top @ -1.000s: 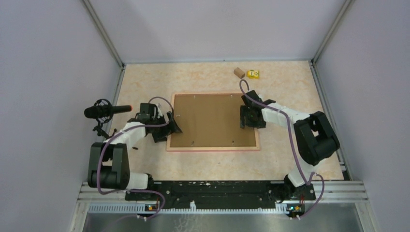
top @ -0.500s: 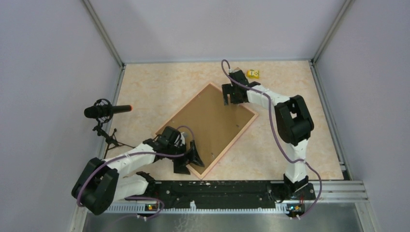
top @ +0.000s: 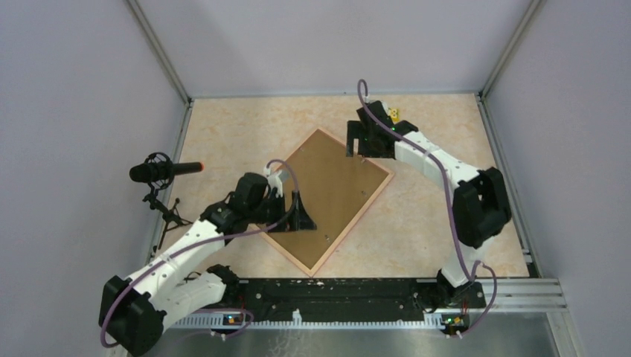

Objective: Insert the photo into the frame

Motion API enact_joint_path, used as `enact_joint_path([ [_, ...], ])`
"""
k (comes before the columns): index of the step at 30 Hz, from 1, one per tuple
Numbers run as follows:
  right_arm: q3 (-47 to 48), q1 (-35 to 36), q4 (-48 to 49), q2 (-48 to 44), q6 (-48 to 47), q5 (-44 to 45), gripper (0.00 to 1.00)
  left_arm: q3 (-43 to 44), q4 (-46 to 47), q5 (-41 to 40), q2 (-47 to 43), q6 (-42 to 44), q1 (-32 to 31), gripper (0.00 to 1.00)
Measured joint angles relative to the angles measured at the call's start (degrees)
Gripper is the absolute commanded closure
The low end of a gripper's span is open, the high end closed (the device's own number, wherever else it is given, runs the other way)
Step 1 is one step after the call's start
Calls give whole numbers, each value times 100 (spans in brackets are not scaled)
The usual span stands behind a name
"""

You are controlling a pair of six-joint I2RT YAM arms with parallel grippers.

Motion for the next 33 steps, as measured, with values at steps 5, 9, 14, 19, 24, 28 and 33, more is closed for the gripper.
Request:
enact_joint_path([
  [5,-1941,120,299,-973,1419,-442,18,1620,-203,-1637,1080,960,42,2],
  [9,-2599,297,380,-1032,2039,-577,19,2514,-376,-2389,2197,1475,402,2],
  [14,-2883,385,546,-1064,2127,-575,20,2999,-710,-2374,3307,1589,1506,2],
  [19,-2649,385,476,-901,1508,-372,26,3047,-1075,-2201,3742,1596,2168,2],
  [24,-2323,385,599,-483,1040,-365,36,2964,-1049,-2037,3679,1606,2151,1],
  [28,-2312,385,610,-221,905,-385,36,2771,-1027,-2076,3635,1611,2144,2],
  [33,-2273,385,638,-153,708,-293,53,2643,-1019,-2275,3635,1606,2164,2],
])
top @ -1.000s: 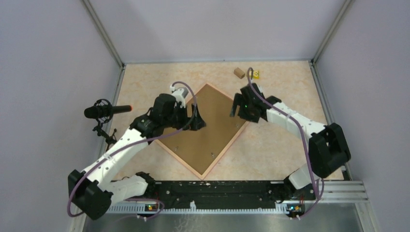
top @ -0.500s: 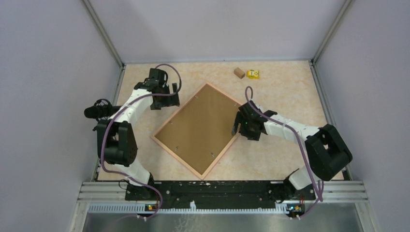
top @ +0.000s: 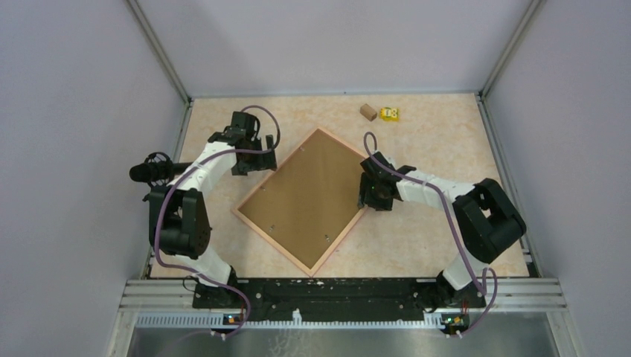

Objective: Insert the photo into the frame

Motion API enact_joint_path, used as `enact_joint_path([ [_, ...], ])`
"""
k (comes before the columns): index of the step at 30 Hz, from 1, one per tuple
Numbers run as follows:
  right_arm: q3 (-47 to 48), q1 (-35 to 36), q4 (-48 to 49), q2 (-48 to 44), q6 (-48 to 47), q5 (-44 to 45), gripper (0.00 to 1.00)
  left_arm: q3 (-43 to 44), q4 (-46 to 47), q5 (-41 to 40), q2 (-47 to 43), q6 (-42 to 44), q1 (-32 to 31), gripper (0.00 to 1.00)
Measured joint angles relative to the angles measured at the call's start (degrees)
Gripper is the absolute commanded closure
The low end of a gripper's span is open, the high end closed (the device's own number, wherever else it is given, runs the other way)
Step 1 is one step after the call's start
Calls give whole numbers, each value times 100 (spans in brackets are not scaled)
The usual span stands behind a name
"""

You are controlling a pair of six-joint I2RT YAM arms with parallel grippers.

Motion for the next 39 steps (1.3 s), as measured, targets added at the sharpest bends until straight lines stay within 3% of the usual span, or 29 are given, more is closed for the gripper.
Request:
enact_joint_path([
  [10,129,-367,308,170,-667,-330,99,-595,160,-315,-426,-20,114,2],
  [17,170,-756,577,232,-1471,-459,100,-992,437,-398,-887,-22,125,8],
  [24,372,-1069,673,365,-2356,-490,100,-1054,588,531,-442,57,125,12],
  [30,472,-1078,841,442,-3010,-492,100,-1051,503,1082,114,151,125,29],
  [31,472,-1078,879,450,-3067,-527,94,-1047,476,1117,131,164,125,31],
  [34,487,-1078,925,463,-3136,-592,39,-1029,461,1220,146,203,125,40],
  [35,544,-1078,841,474,-3117,-590,27,-1021,457,1281,157,219,125,42],
  [37,754,-1078,651,505,-2997,-496,16,-986,457,1364,229,238,125,44],
  [39,1080,-1078,459,551,-2778,-352,15,-953,461,1438,348,243,125,48],
])
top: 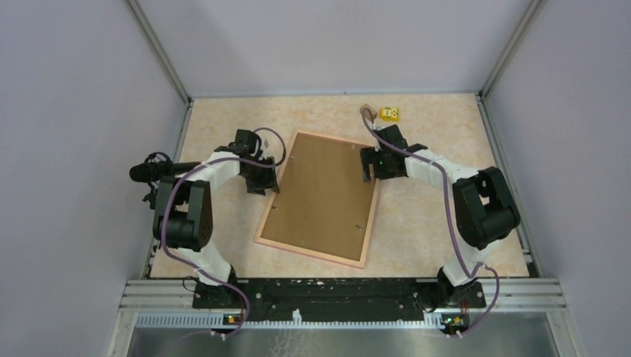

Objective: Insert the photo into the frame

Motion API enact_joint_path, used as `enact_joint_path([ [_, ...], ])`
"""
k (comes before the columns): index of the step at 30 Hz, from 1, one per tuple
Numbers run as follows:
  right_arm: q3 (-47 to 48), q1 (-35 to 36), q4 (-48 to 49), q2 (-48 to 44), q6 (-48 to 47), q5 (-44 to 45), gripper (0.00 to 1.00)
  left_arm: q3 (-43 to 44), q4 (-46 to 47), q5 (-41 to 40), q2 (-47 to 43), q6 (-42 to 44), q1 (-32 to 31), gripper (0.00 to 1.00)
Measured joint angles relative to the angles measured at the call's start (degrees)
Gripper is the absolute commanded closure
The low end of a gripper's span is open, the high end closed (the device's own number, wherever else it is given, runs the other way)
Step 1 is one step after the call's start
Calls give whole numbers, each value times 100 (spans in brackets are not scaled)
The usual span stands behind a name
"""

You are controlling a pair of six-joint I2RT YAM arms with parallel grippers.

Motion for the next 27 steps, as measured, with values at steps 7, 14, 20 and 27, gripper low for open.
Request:
enact_joint_path([
  [7,789,0,-422,175,590,562,20,81,-125,28,328,-22,0,54],
  [14,1088,0,-964,776,1587,752,30,101,-160,20,348,-70,0,56],
  [20,1084,0,-992,999,1880,671,36,114,-168,20,369,-92,-2,57],
  [27,1067,0,-935,999,1609,721,44,118,-168,44,369,-96,-2,58],
])
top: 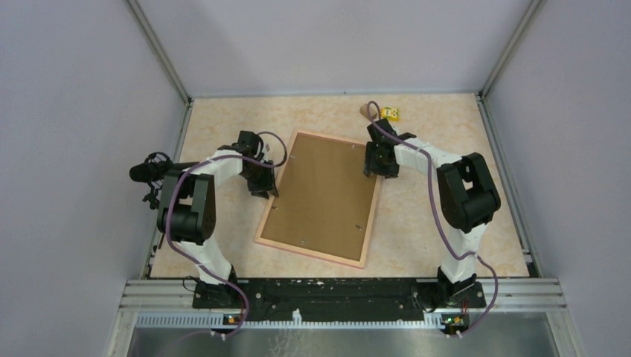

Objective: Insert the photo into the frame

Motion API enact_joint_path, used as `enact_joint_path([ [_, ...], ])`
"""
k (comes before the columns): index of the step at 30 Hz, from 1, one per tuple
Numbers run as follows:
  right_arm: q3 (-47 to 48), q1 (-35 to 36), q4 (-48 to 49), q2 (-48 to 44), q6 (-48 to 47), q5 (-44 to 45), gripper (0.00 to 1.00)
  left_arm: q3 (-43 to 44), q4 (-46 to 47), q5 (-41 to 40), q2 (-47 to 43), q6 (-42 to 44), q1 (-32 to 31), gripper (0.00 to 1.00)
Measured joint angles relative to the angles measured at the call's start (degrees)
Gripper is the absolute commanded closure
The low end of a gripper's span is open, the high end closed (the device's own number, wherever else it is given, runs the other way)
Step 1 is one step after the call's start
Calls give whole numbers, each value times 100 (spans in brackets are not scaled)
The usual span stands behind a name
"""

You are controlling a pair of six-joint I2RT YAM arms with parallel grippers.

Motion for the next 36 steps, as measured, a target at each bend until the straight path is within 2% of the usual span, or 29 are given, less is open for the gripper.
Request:
enact_joint_path([
  [7,-37,0,199,11,-210,52,47,0,0,20,0,-13,0,60],
  [11,-63,2,295,35,-197,68,51,0,2,28,2,-15,0,61],
  [13,-90,4,358,35,-98,68,57,0,2,31,2,-17,-2,61],
  [15,-111,9,382,35,31,120,68,0,2,31,2,-15,-4,61],
  [18,-140,9,431,33,448,271,75,0,-4,28,2,-15,-4,62],
  [22,-214,11,446,-13,850,444,89,0,-17,20,4,-15,-4,62],
  [33,-72,216,127,28,1217,817,92,0,-37,-4,4,-15,15,62],
  [34,-63,221,111,33,1213,817,91,0,-37,-4,4,-15,17,62],
  [36,-55,221,111,35,1158,802,81,0,-39,-2,4,-17,17,62],
])
